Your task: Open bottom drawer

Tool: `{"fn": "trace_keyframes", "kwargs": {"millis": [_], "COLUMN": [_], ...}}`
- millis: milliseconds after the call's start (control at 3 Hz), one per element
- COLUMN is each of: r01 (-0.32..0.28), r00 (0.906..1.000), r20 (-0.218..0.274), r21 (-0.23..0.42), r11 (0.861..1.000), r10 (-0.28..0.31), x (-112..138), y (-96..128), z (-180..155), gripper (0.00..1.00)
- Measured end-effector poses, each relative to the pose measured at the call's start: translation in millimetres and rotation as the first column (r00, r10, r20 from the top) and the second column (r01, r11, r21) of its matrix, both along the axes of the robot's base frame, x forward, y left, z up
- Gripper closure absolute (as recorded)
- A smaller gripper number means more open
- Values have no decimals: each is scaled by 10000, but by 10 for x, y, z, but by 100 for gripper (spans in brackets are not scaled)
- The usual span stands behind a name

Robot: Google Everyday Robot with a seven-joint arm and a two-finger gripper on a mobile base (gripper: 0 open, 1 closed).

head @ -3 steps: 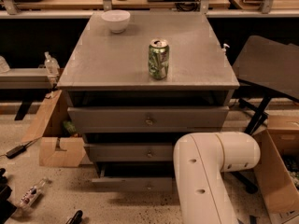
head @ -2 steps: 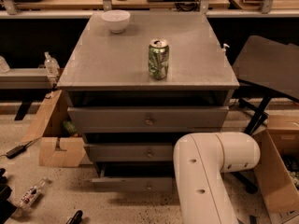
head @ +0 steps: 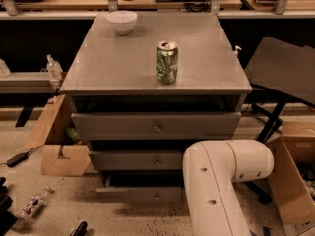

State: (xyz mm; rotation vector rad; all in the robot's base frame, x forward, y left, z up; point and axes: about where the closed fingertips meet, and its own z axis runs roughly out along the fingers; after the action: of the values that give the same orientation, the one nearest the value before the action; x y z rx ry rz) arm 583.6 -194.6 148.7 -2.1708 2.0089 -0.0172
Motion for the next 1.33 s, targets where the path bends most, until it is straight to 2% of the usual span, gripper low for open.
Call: {"fn": "trace_keyframes", "kwargs": {"millis": [333, 667, 1000, 1333], "r01": [-24, 396, 604, 680], "r00": [9999, 9992, 9975, 9964], "r20": [-117, -39, -256, -401], "r21": [-291, -1075, -1538, -1588], "r11": [9996, 9934, 9863, 9850], "r10": [20, -403, -651, -752], "x": [-70, -134, -360, -460], "y": [22, 33, 14, -10], "z": [-24, 256, 410, 422], "gripper": [18, 50, 73, 96]}}
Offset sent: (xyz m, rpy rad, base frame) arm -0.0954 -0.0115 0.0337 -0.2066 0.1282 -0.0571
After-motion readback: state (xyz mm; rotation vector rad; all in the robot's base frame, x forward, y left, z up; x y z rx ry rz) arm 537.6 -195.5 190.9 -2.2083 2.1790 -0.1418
